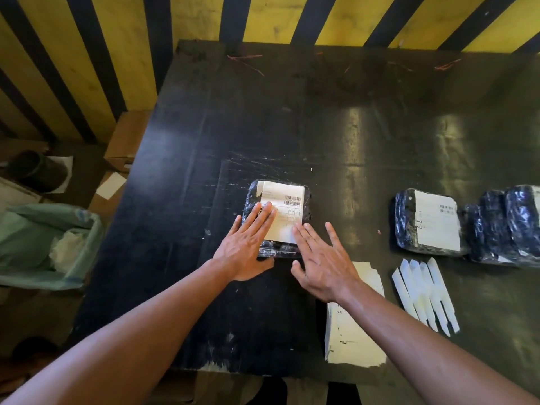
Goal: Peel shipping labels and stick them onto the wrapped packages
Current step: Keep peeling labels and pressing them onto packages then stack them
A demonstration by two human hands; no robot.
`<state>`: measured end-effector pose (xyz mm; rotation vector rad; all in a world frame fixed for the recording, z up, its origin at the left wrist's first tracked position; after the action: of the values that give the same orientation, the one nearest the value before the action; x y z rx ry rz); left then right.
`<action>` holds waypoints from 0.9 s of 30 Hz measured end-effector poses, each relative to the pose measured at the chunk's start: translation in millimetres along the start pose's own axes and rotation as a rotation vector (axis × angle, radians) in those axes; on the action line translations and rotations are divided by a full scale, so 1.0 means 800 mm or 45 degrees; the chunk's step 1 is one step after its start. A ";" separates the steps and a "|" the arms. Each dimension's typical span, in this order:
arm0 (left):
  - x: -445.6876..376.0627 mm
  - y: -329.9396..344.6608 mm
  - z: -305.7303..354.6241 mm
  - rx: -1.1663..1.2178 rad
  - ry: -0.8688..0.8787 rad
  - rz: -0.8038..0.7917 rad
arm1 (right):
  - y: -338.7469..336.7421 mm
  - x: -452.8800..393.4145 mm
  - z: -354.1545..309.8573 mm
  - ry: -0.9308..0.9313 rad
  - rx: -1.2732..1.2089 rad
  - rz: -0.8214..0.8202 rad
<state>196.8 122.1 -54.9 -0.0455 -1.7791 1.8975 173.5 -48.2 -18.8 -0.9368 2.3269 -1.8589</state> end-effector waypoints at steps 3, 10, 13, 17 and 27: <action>-0.001 -0.001 0.000 0.000 -0.017 -0.013 | -0.008 0.001 -0.001 0.098 -0.056 0.065; -0.005 0.006 -0.002 -0.054 -0.025 -0.040 | 0.043 -0.003 -0.041 -0.040 -0.033 0.180; -0.005 0.006 -0.002 -0.060 -0.028 -0.024 | 0.058 0.019 -0.015 0.006 0.028 0.205; -0.006 0.008 -0.002 -0.065 -0.031 -0.011 | 0.042 0.035 -0.015 0.001 -0.013 0.280; 0.040 0.028 0.046 -0.405 -0.031 0.132 | 0.035 -0.022 -0.021 0.103 -0.151 0.157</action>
<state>147.4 101.3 -60.6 -0.2334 -2.1161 1.6700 169.5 -21.8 -44.7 -0.7218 2.5029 -1.7614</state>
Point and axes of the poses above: each hand's wrist, its own x-axis away from the middle knuckle, its own y-axis out of the palm, z = x × y, the point moved 7 cm from there along -x, towards the middle knuckle, and after that the axes turned 7 degrees about -x, right-handed, at the moved point
